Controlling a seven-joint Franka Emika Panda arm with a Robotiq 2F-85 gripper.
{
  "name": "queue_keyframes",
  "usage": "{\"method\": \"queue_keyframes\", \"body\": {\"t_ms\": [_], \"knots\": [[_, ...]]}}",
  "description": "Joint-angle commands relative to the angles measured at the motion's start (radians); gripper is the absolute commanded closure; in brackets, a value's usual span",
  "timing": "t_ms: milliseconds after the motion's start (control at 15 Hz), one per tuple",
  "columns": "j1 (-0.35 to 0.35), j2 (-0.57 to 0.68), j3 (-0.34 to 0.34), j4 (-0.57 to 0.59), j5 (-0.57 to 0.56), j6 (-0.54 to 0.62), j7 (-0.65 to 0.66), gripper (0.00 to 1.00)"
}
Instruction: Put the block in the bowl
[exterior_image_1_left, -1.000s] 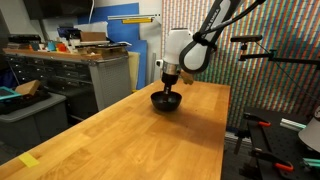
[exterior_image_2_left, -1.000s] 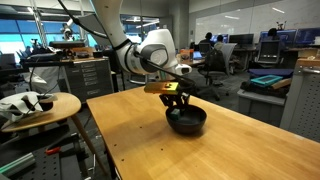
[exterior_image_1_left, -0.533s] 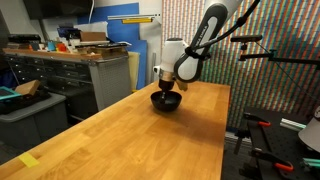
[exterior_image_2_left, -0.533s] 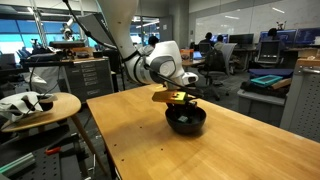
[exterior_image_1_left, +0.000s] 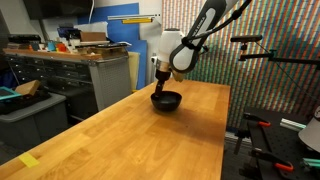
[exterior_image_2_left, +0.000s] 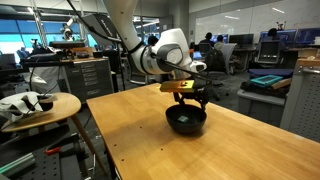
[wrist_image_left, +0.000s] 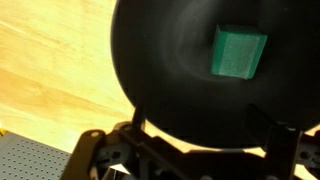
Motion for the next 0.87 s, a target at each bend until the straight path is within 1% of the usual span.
{"method": "queue_keyframes", "body": {"t_ms": [0,200,400,467,533,800], "knots": [[-0.013,-0.089,0.009,0.015,-0.006,-0.140,0.008,0.00],[-0.030,-0.154,0.029,0.027,0.009,-0.279,0.002,0.00],[-0.052,-0.221,0.061,0.042,0.057,-0.471,-0.014,0.00],[-0.042,-0.168,0.046,0.037,0.011,-0.368,0.008,0.00],[-0.045,-0.183,0.051,0.038,0.014,-0.390,0.007,0.00],[-0.045,-0.167,0.051,0.035,0.013,-0.386,0.007,0.00]]}}
